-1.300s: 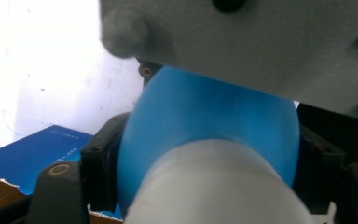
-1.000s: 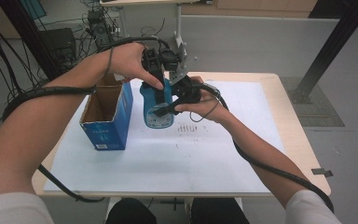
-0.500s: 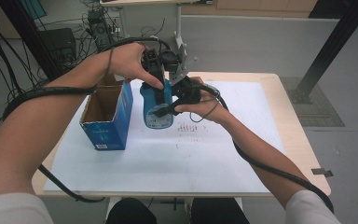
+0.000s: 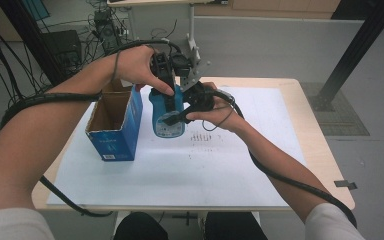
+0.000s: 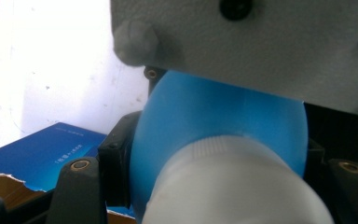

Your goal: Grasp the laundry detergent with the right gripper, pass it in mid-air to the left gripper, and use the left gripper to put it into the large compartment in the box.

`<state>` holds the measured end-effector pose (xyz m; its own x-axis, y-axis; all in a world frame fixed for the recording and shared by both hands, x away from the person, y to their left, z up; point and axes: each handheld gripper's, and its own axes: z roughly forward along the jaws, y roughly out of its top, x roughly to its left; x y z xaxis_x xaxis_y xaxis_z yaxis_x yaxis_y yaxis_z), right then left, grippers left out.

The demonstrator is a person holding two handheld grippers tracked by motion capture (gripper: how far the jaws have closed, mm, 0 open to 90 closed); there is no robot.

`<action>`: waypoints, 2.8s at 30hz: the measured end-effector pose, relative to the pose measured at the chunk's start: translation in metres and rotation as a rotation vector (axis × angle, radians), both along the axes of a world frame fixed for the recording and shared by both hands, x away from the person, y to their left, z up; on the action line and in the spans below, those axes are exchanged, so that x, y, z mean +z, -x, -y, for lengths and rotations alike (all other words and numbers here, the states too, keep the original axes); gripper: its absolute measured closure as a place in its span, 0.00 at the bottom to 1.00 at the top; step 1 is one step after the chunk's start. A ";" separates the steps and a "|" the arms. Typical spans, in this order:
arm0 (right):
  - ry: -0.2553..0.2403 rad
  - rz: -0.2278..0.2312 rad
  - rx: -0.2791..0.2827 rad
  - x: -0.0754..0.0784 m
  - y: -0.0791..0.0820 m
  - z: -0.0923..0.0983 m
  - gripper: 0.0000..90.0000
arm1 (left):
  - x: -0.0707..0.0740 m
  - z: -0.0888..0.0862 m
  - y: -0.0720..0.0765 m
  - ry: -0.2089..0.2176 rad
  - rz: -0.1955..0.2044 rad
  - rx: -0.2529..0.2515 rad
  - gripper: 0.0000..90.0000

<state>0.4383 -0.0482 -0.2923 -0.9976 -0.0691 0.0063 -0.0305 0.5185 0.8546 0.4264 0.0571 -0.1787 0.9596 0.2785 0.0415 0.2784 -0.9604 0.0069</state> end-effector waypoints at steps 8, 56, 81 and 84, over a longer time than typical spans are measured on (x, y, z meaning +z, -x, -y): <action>-0.004 0.007 0.001 -0.001 -0.001 0.000 0.49 | -0.001 0.001 0.000 0.004 -0.001 -0.004 0.40; -0.019 -0.012 0.014 -0.002 0.000 0.001 0.47 | 0.000 0.001 0.001 -0.001 -0.011 0.005 0.40; -0.039 -0.014 0.013 -0.005 -0.001 0.002 0.46 | -0.001 0.002 0.000 0.002 -0.013 0.005 0.40; -0.031 -0.017 0.009 -0.004 -0.001 0.002 0.46 | -0.001 0.002 0.001 0.000 -0.012 0.006 0.40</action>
<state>0.4390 -0.0506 -0.2966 -0.9967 -0.0780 0.0212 -0.0200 0.4912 0.8708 0.4258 0.0546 -0.1793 0.9582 0.2845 0.0296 0.2846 -0.9587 0.0035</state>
